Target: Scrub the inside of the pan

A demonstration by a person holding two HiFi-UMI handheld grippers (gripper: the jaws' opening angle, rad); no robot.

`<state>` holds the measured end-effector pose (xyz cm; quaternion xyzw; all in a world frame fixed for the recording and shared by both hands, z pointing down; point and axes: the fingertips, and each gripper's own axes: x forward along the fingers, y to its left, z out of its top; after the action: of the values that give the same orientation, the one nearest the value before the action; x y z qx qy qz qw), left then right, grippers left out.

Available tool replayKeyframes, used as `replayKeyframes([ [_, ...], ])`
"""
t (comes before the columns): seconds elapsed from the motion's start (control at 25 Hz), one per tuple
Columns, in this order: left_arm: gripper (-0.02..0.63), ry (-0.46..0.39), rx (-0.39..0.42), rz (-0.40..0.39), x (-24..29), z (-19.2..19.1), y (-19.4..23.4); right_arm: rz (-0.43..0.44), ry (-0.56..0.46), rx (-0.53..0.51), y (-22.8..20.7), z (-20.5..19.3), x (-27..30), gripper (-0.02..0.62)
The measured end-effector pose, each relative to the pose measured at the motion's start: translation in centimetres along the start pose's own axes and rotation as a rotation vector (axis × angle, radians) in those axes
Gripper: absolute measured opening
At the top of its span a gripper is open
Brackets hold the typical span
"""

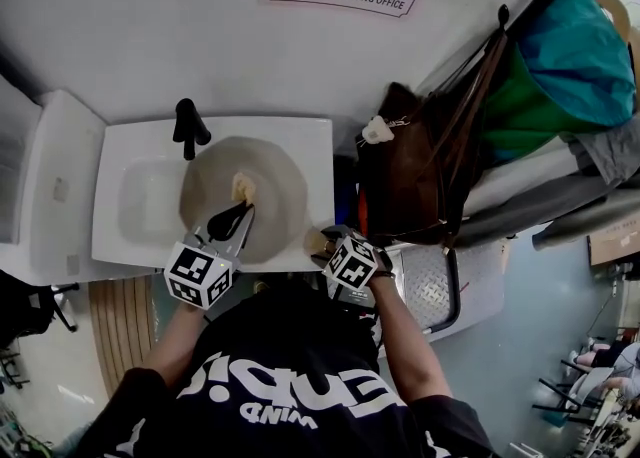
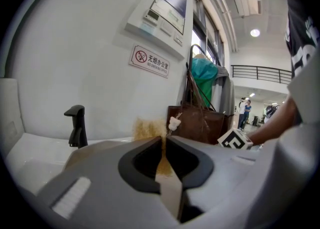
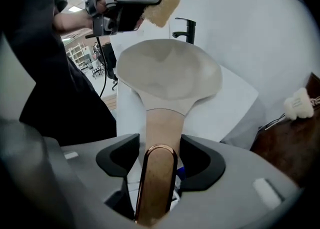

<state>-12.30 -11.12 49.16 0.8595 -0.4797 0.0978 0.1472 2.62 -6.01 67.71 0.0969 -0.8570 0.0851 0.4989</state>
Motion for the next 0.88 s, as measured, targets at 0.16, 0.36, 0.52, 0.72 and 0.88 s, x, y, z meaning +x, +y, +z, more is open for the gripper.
replayKeyframes([
  [0.16,0.025,-0.003,0.002,0.001,0.0,0.3,0.3,0.023,0.006,-0.001,-0.1,0.1,0.1,0.259],
  [0.36,0.025,-0.002,0.008,-0.016,0.3,0.4,0.1,0.029,0.023,-0.003,-0.2,0.1,0.1,0.256],
  [0.52,0.025,0.011,0.005,-0.029,0.6,0.3,0.3,0.026,0.042,-0.005,-0.2,0.2,0.2,0.247],
  [0.72,0.025,0.023,0.015,-0.054,1.2,0.4,0.0,0.021,0.070,-0.007,-0.5,0.2,0.1,0.201],
  [0.88,0.025,0.050,0.033,-0.101,1.9,0.2,-0.8,0.026,0.100,-0.014,-0.5,0.2,0.0,0.199],
])
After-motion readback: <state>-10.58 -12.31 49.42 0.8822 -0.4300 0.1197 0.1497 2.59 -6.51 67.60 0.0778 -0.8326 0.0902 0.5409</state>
